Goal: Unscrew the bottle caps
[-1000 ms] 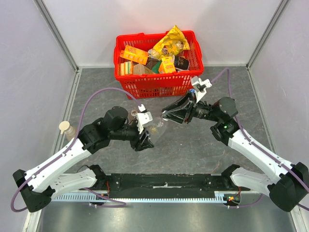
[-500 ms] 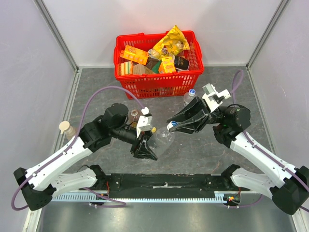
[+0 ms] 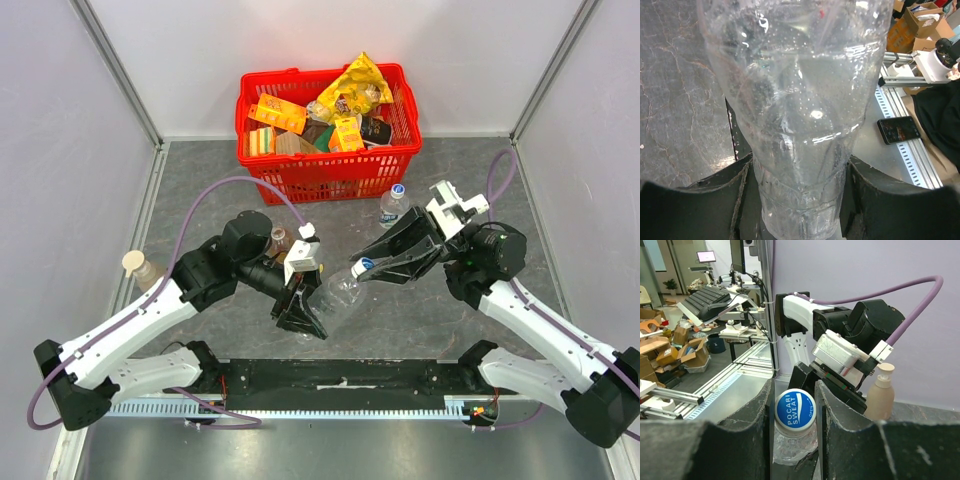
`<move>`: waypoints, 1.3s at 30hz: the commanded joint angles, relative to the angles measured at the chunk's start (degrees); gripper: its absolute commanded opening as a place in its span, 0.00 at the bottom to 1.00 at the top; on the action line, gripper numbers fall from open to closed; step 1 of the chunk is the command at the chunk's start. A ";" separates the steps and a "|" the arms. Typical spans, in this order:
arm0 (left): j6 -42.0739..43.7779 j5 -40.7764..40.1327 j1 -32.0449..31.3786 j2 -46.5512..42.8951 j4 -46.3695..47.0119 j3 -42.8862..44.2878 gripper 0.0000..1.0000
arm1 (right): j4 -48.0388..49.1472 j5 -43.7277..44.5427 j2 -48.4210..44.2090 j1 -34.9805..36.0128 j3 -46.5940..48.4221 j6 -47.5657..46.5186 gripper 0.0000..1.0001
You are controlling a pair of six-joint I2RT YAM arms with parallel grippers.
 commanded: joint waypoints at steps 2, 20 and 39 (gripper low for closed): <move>-0.20 2.05 0.04 -0.65 3.99 2.19 0.40 | -3.95 -0.92 -0.59 0.16 0.67 -2.90 0.07; 3.84 -16.38 0.04 -1.97 -3.47 0.08 0.40 | -20.57 9.43 -4.54 0.16 2.34 -13.81 0.98; -1.34 -48.83 0.04 -4.79 -5.59 -6.34 0.41 | -49.76 39.68 1.52 0.16 7.79 -15.49 0.98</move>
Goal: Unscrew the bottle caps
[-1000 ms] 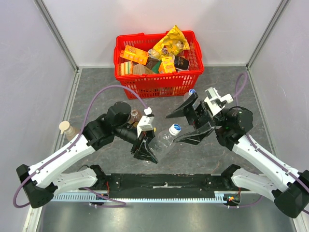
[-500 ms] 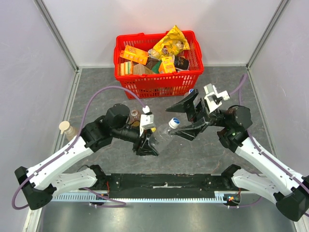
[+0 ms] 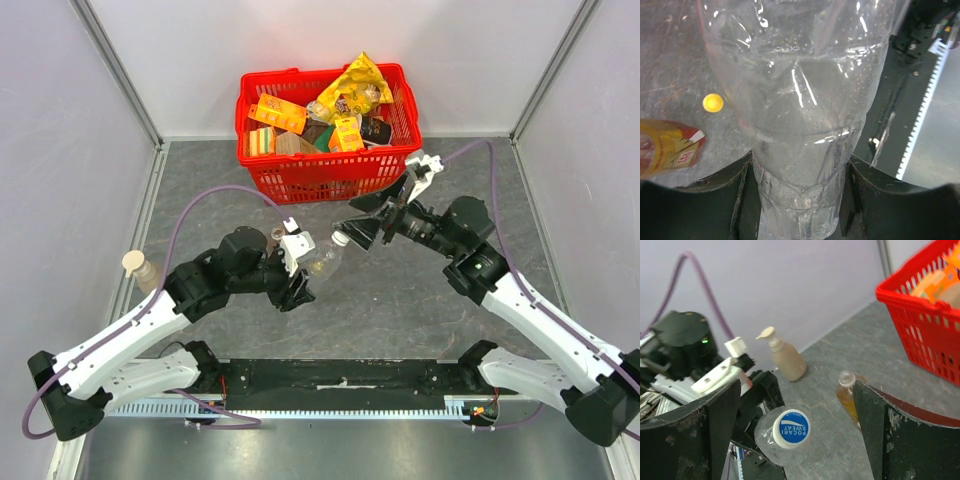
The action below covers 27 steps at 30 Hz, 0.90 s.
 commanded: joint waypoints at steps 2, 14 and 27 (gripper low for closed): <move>-4.89 -9.74 0.04 1.60 0.12 -0.33 0.41 | -6.94 6.48 3.88 0.08 3.55 1.83 0.98; -7.00 -15.82 0.04 6.96 -2.34 1.17 0.40 | -11.26 8.95 7.84 0.08 2.68 4.99 0.84; -6.04 -15.65 0.12 7.31 -2.34 0.55 0.40 | -7.57 4.91 13.21 -0.01 1.45 7.89 0.62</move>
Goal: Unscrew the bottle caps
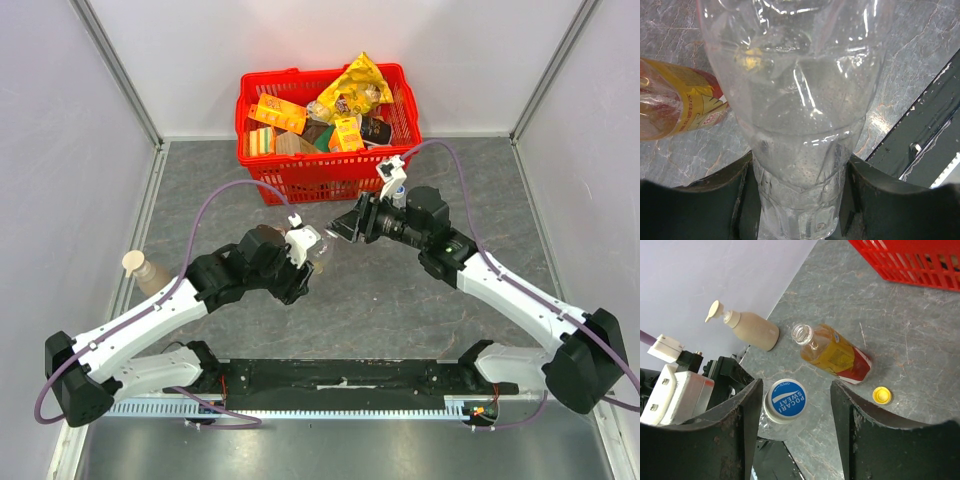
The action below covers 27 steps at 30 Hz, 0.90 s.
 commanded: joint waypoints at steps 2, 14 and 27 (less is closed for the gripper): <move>-0.84 -0.65 0.12 0.10 0.96 0.66 0.40 | 4.96 -2.66 1.41 0.08 -0.28 2.83 0.59; -0.40 -1.71 0.12 0.37 0.96 0.13 0.40 | 9.71 -6.44 2.64 0.08 -0.55 4.76 0.04; 0.39 3.64 0.04 -1.92 1.83 3.12 0.39 | 19.29 -11.80 -0.08 0.07 -3.18 3.71 0.00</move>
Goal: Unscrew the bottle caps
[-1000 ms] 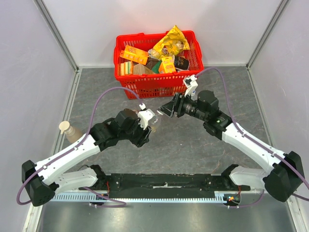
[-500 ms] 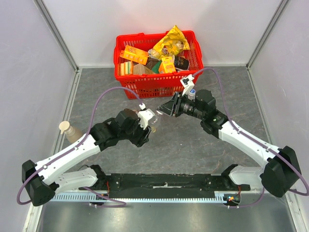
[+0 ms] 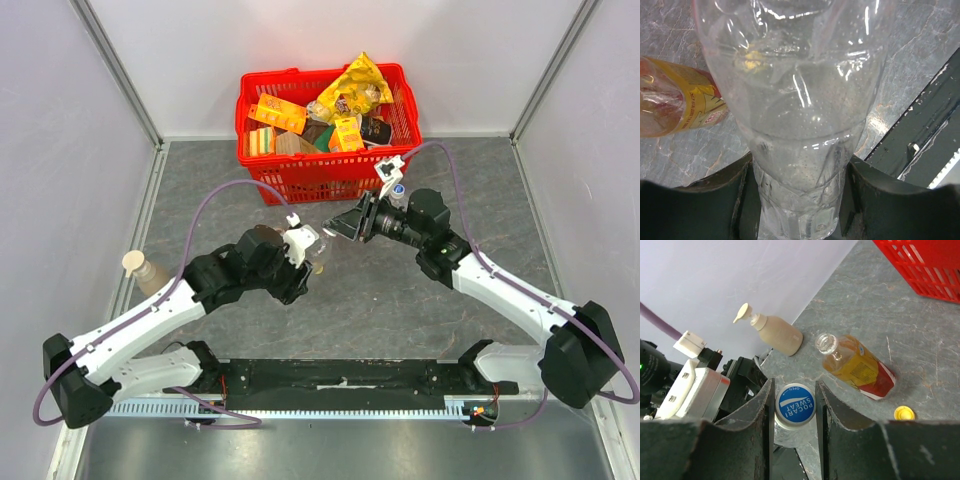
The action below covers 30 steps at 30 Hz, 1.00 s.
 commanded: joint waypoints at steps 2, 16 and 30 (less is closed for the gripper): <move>0.55 6.60 0.10 -2.05 2.78 2.99 0.38 | 11.08 -7.70 -3.76 0.62 -1.02 -0.99 0.00; 2.04 29.62 0.10 -5.48 7.61 3.69 0.36 | 33.74 -21.84 -7.81 0.53 -4.98 2.25 0.00; 3.71 51.43 0.10 -6.36 11.83 4.40 0.36 | 49.76 -31.61 -10.44 0.53 -5.77 8.32 0.00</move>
